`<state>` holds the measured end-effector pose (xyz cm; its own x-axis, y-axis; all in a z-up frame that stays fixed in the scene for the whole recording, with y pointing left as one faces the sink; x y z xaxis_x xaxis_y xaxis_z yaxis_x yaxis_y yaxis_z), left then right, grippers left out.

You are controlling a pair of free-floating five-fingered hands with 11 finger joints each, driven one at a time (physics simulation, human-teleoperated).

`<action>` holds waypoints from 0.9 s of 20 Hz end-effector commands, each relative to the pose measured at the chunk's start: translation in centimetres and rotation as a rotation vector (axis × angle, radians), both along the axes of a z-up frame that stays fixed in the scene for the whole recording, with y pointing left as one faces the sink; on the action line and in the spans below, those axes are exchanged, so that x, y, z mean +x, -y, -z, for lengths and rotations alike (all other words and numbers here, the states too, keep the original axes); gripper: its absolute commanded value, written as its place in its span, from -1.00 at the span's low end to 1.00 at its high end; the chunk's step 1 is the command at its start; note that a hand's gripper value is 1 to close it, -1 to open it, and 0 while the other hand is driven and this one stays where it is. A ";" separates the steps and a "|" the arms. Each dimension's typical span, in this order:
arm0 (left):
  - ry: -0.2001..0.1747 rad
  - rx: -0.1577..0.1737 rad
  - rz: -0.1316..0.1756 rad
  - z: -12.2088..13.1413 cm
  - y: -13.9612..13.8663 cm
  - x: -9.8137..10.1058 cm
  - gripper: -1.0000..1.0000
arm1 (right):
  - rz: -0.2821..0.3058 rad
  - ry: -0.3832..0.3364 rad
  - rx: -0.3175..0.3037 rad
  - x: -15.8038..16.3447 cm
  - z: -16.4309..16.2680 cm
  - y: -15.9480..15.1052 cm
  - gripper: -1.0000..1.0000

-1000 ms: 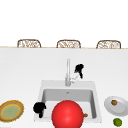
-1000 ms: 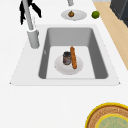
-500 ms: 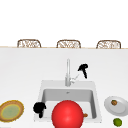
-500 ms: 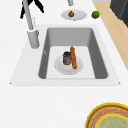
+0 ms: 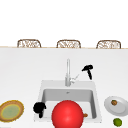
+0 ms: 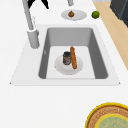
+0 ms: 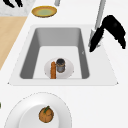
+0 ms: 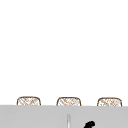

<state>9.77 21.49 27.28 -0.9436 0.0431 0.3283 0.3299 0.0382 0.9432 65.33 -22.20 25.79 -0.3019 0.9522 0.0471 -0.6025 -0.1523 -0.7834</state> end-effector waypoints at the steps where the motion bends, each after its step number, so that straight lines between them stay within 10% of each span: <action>1: 0.000 0.000 0.000 0.0 0.0 0.0 0.00 | 0.014 0.025 0.047 -1.8 0.0 1.5 -1.00; 18: 0.000 0.000 0.000 0.0 0.0 0.0 0.00 | -0.024 0.179 -0.026 -12.2 3.4 3.0 -1.00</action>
